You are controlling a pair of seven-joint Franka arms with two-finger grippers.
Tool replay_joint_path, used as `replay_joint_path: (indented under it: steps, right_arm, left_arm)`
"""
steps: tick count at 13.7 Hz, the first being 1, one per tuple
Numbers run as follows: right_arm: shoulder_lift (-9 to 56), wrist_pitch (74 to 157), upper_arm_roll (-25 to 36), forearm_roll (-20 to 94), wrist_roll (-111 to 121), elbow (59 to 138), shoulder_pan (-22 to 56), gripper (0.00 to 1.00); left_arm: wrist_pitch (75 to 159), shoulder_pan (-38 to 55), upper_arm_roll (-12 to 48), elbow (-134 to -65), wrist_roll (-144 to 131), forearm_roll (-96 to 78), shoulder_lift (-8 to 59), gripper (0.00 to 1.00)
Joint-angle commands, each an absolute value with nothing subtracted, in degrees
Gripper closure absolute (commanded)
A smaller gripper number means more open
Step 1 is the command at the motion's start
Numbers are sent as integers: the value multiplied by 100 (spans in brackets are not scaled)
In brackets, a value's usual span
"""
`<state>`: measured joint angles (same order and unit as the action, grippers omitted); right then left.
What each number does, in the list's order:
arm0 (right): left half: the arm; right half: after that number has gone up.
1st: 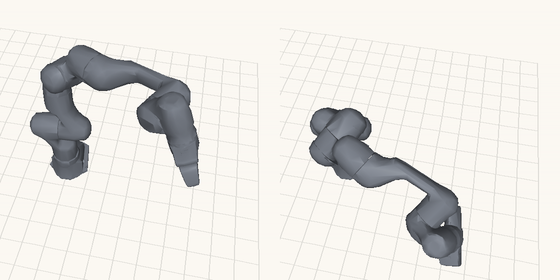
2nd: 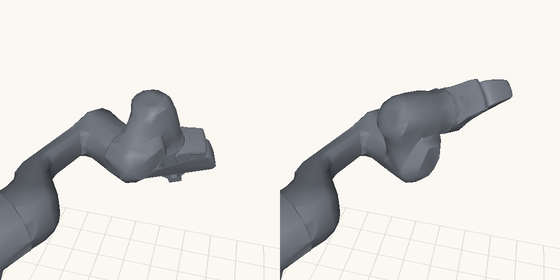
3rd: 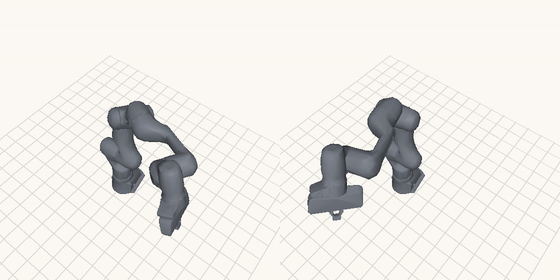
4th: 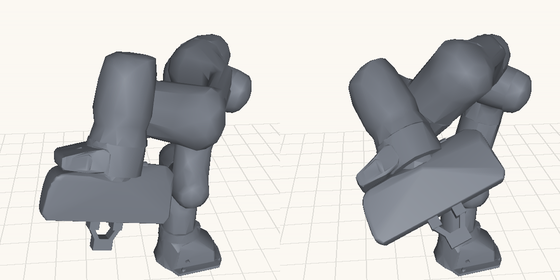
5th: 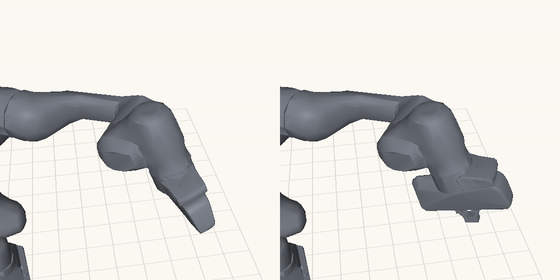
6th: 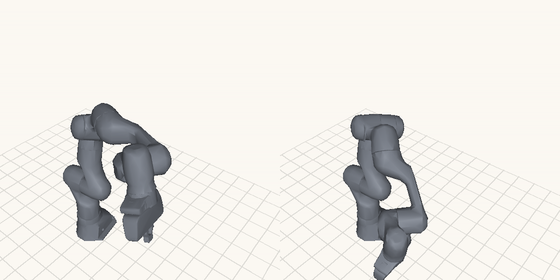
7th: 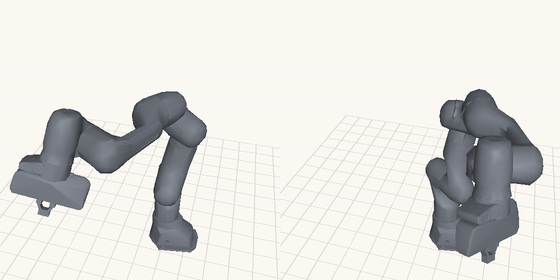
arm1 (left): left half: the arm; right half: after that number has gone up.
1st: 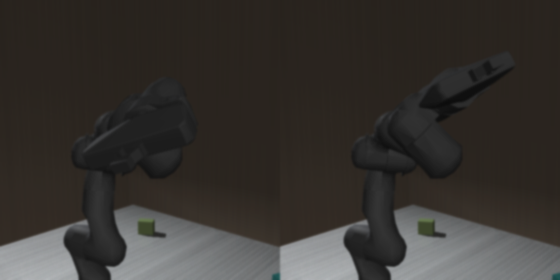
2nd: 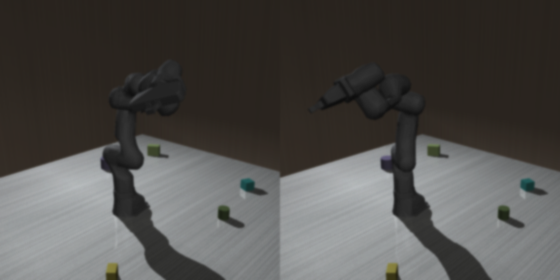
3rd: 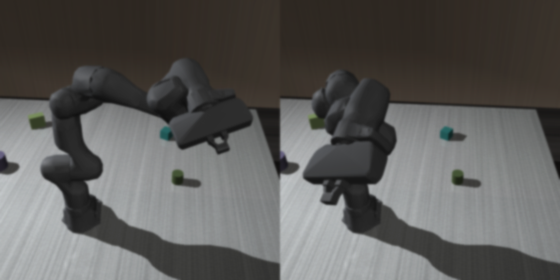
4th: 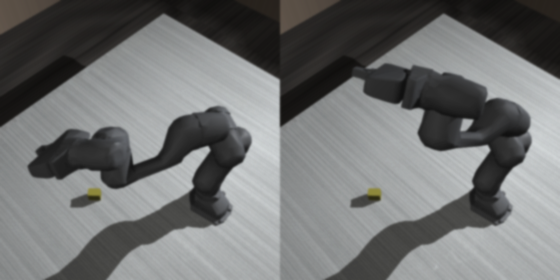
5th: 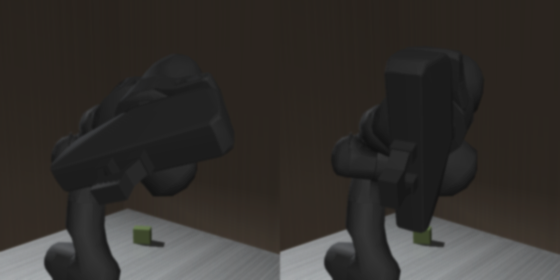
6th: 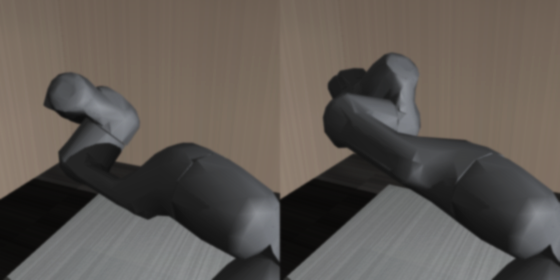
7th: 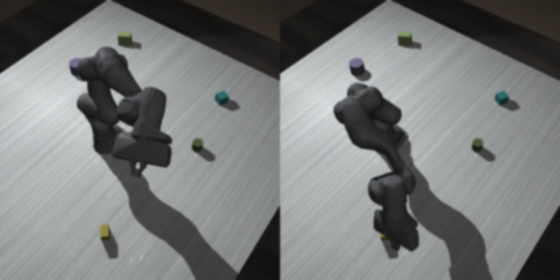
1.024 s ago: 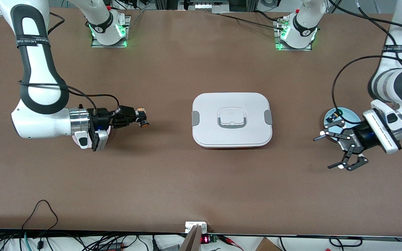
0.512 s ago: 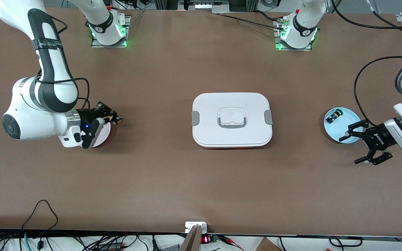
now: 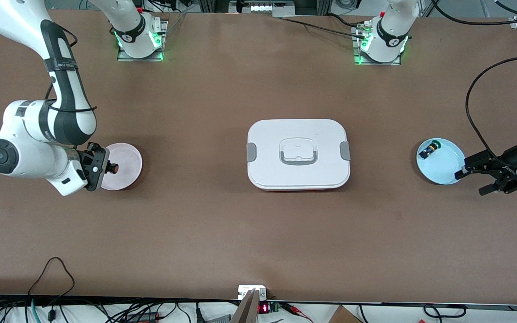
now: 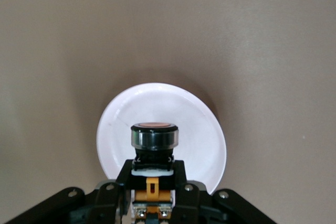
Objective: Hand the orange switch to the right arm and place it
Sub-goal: 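Carry the switch with the right gripper over the white plate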
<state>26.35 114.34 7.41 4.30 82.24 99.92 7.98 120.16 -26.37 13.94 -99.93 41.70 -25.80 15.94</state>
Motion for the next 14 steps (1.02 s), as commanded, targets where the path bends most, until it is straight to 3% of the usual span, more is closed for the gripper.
replay_joint_path:
  steps: [1,7,14]
  right_arm:
    - [2417,12336,606,308,8919,10843,694,86]
    - [2505,13525,606,299,9166,11636,721,86]
    - [2514,13711,606,9,9509,11848,686,84]
  left_arm:
    - [11525,-2207,1003,-9871,2984,-1621,1257,0]
    - [9328,-1671,984,-8966,73,60,924,0]
    - [8394,-756,369,-8736,-852,176,501,0]
